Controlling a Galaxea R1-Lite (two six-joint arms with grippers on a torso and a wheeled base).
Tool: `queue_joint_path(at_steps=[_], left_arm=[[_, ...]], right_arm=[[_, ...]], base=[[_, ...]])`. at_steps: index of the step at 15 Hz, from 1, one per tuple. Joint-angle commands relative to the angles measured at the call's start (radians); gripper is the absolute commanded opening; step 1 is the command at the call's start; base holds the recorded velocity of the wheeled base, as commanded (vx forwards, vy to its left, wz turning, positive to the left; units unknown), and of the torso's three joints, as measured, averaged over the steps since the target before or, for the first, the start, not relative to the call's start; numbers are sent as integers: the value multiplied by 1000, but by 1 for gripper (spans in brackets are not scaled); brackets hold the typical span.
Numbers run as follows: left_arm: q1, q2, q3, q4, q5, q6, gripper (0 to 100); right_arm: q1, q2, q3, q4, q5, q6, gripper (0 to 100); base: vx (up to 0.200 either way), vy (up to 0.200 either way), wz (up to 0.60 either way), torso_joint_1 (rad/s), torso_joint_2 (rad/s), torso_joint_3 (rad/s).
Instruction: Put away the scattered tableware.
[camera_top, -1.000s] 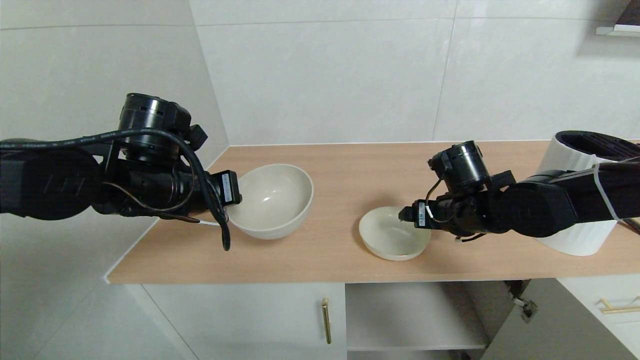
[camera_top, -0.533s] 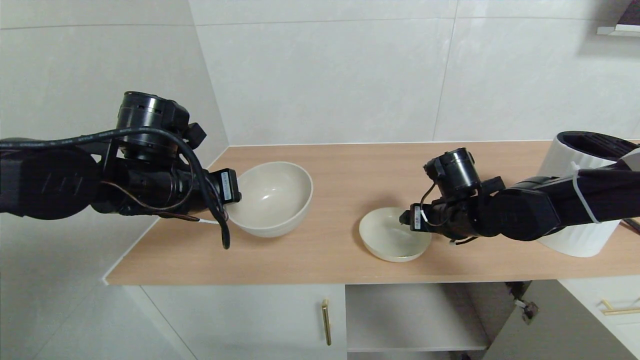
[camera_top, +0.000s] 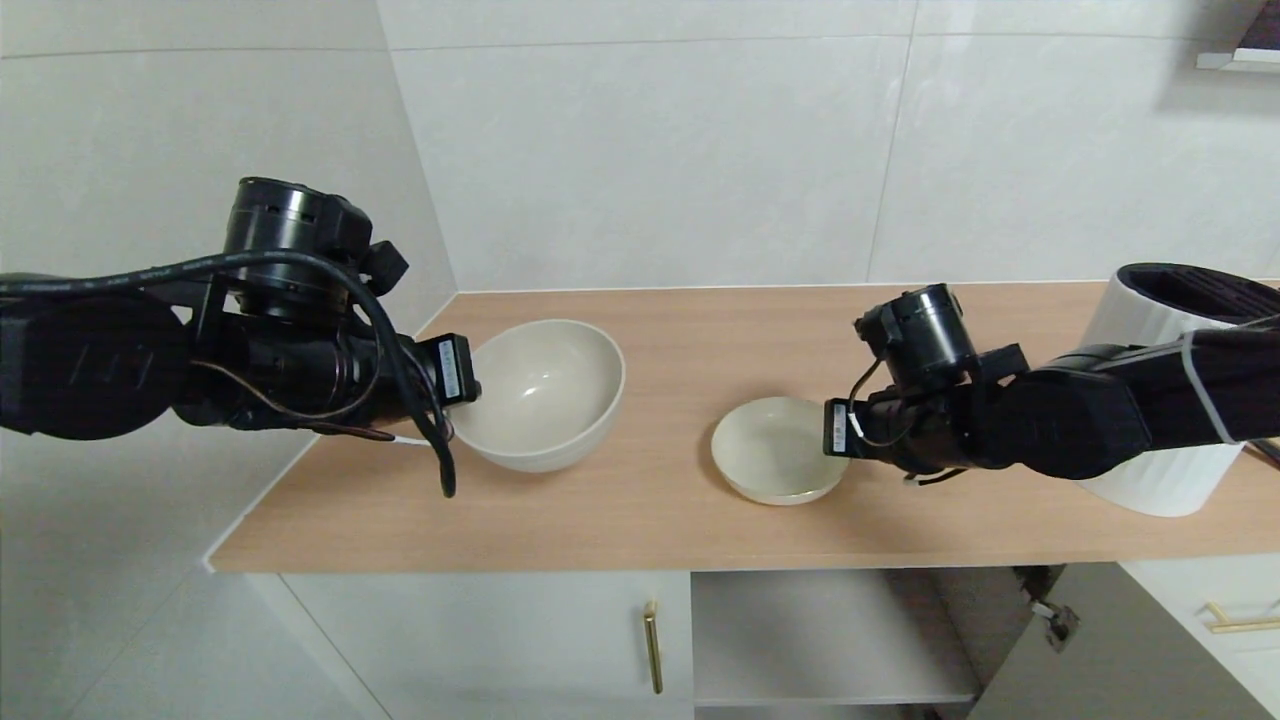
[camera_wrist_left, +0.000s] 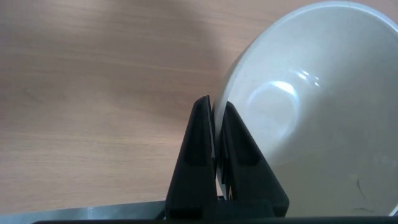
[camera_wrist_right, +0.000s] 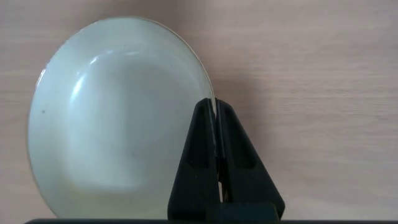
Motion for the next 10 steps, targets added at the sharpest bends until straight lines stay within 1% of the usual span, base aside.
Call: queue_joint_path(at_steps=[1, 4, 6, 8, 9, 10], left_arm=[[-1, -31, 6, 0, 0, -1, 0], [-7, -88, 53, 0, -1, 9, 0], [-16, -148, 111, 0, -6, 12, 0], [-61, -202, 165, 0, -6, 27, 0], [-80, -220, 191, 0, -4, 42, 0], [-90, -231, 208, 0, -4, 52, 0]], right_arm=[[18, -112, 40, 0, 0, -1, 0], [30, -260, 124, 0, 0, -8, 0], [52, -331, 167, 0, -12, -7, 0], [76, -359, 220, -3, -46, -10, 0], [87, -365, 246, -2, -80, -13, 0], [87, -377, 264, -3, -104, -14, 0]], base=[[0, 0, 0, 0, 0, 0], [0, 0, 0, 0, 0, 0], [0, 0, 0, 0, 0, 0], [0, 0, 0, 0, 0, 0], [0, 0, 0, 0, 0, 0], [0, 0, 0, 0, 0, 0]])
